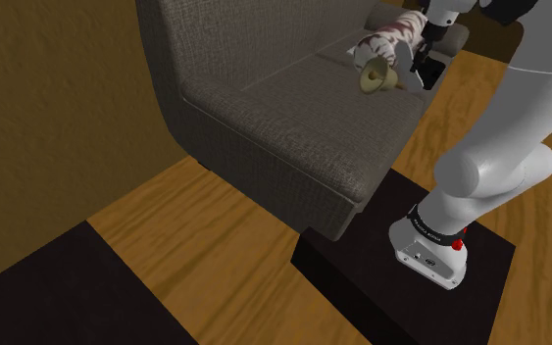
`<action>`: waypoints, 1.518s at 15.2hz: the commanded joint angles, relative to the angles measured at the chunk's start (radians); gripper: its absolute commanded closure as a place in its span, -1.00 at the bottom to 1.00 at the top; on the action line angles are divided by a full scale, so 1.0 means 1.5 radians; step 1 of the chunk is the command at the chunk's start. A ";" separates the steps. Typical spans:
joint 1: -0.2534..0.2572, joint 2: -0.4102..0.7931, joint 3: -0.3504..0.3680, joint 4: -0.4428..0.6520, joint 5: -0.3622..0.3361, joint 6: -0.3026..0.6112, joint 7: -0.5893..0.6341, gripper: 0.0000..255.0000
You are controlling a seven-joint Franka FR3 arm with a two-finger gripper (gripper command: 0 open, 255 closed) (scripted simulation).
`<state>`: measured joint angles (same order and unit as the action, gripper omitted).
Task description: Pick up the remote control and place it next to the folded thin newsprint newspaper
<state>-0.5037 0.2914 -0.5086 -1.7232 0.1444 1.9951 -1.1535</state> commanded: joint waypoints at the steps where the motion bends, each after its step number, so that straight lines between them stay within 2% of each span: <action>1: -0.033 0.034 -0.007 0.044 0.019 -0.017 -0.041 1.00; 17: -0.041 0.087 0.009 -0.031 0.053 0.105 -0.062 1.00; 23: -0.041 0.090 0.010 -0.033 0.055 0.110 -0.063 1.00</action>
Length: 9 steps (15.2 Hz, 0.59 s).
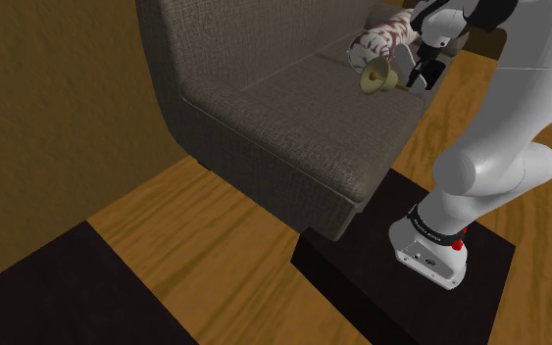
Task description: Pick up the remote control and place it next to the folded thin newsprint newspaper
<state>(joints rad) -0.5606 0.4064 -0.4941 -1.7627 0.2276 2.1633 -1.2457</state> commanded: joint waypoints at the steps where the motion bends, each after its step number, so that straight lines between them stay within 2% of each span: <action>1: -0.003 0.014 0.000 -0.007 0.000 -0.002 -0.002 1.00; 2: -0.003 0.014 0.000 -0.007 0.000 -0.002 -0.002 1.00; 3: -0.004 0.016 0.001 -0.006 0.001 0.000 -0.002 -1.00; 8: -0.003 0.014 0.000 -0.007 0.000 -0.002 -0.002 -1.00; 9: -0.001 0.003 -0.004 0.001 -0.007 -0.020 0.002 -1.00</action>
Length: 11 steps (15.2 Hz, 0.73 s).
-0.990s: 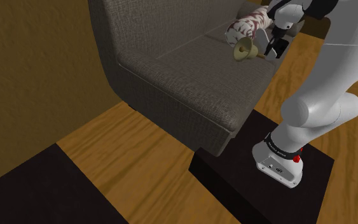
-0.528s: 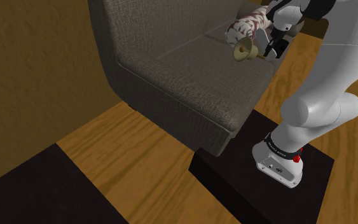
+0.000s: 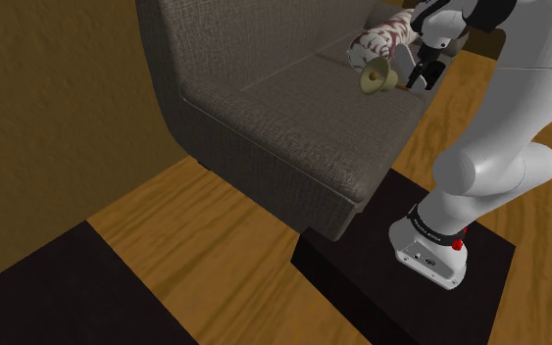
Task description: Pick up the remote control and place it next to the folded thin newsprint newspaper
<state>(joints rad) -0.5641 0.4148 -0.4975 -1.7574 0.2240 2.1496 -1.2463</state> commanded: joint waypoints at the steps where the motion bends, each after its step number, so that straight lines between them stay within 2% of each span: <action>1: 0.004 -0.013 -0.005 0.006 -0.011 -0.029 0.007 -1.00; 3: 0.007 -0.030 -0.010 0.025 -0.022 -0.062 0.013 -1.00; 11: 0.007 -0.030 -0.010 0.025 -0.022 -0.062 0.013 -1.00</action>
